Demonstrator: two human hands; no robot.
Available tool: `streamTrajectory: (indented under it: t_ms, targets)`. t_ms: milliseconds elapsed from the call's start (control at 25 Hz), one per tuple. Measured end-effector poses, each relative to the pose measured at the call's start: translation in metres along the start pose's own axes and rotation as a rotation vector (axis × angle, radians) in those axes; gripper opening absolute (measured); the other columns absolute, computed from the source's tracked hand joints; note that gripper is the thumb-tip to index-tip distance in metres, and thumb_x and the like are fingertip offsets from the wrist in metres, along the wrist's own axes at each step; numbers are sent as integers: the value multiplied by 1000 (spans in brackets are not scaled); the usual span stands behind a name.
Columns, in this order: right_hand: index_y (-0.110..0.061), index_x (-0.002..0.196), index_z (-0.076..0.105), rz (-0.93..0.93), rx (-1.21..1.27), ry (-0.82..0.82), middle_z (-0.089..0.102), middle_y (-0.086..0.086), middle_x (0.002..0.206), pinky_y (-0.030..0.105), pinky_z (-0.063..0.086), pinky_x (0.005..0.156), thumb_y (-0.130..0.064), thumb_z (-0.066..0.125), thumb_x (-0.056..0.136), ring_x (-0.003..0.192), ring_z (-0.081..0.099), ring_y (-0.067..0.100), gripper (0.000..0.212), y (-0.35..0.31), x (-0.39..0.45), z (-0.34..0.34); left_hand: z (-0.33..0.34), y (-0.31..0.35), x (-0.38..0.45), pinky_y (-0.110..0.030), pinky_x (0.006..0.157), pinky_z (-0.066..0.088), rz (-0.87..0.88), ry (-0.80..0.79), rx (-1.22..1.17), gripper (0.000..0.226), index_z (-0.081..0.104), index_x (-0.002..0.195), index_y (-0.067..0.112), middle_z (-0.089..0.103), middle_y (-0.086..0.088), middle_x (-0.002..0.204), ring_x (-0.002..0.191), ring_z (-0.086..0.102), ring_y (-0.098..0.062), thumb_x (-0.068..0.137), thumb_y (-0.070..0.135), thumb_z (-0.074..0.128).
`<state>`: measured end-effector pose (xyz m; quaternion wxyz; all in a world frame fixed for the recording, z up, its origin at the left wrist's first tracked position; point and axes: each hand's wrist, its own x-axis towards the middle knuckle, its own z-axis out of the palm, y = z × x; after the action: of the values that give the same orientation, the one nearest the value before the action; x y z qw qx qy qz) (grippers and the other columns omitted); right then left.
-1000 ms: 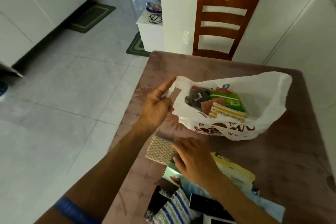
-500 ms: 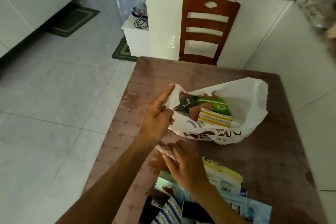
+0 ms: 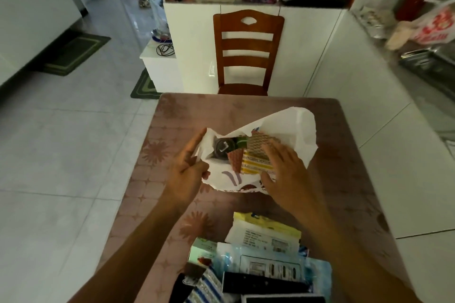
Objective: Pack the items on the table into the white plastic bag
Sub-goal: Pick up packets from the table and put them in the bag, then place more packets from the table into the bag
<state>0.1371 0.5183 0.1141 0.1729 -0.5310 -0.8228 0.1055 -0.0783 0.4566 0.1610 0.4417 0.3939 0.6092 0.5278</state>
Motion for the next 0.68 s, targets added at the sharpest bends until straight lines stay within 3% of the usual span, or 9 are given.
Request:
streamTrajectory:
  t_ms: [80, 160, 240, 320, 360, 400, 520, 600, 680]
  targets:
    - [-17, 126, 54, -44, 136, 45, 58, 8, 132, 40, 47, 100, -25, 62, 87, 122, 52, 26, 40, 4, -42, 9, 2, -4, -8, -23, 53, 54, -21, 22, -11, 67, 49, 137, 31, 61, 20, 105, 60, 64, -2, 89, -16, 44]
    - [-19, 114, 62, -74, 247, -65, 69, 5, 114, 33, 55, 85, -25, 61, 86, 102, 65, 23, 29, 11, -78, 18, 5, -8, -13, -22, 53, 55, -34, 44, 6, 66, 49, 141, 24, 63, 21, 104, 63, 65, -1, 88, -17, 45]
    - [-27, 117, 60, 13, 310, -409, 67, 1, 119, 31, 55, 82, -36, 61, 85, 101, 64, 18, 33, 12, -99, 20, 10, -11, -18, -21, 54, 55, -28, 60, 10, 67, 48, 143, 20, 62, 20, 107, 66, 66, 1, 87, -18, 45]
    - [-30, 130, 50, 36, 164, -825, 54, -2, 136, 34, 48, 96, -44, 64, 83, 116, 55, 19, 51, 16, -110, 29, 13, -13, -22, -18, 53, 55, -27, 80, -7, 68, 48, 143, 18, 59, 20, 108, 65, 65, 3, 86, -20, 43]
    - [-27, 133, 46, 24, 77, -940, 50, -1, 139, 35, 45, 99, -44, 66, 82, 119, 51, 20, 57, 17, -114, 35, 15, -13, -23, -18, 52, 54, -30, 85, -14, 69, 48, 143, 18, 59, 21, 107, 64, 65, 2, 85, -20, 42]
    - [-23, 130, 48, 3, 27, -971, 52, 2, 138, 34, 45, 96, -42, 68, 82, 116, 52, 21, 55, 16, -117, 40, 15, -13, -23, -18, 50, 53, -32, 88, -14, 70, 48, 142, 18, 59, 22, 106, 62, 64, 2, 85, -21, 42]
    - [-23, 89, 52, -38, 88, -865, 65, 7, 112, 28, 42, 71, -31, 67, 83, 91, 53, 15, 18, 11, -121, 46, 11, -13, -24, -21, 49, 52, -31, 95, -14, 70, 49, 142, 17, 59, 23, 105, 61, 64, 1, 83, -22, 43]
    - [-25, 76, 48, -3, 211, -791, 64, 3, 97, 29, 44, 69, -28, 70, 82, 89, 56, 17, 23, 11, -116, 38, 8, -10, -23, -20, 48, 52, -38, 96, -25, 68, 50, 141, 17, 59, 20, 107, 63, 65, 2, 85, -21, 43]
    - [-20, 77, 55, 72, 422, -719, 63, -2, 89, 31, 48, 72, -25, 72, 82, 86, 61, 17, 18, 8, -100, 19, 4, -6, -21, -19, 50, 53, -36, 98, -42, 66, 50, 140, 18, 58, 17, 112, 67, 67, 2, 87, -19, 42]
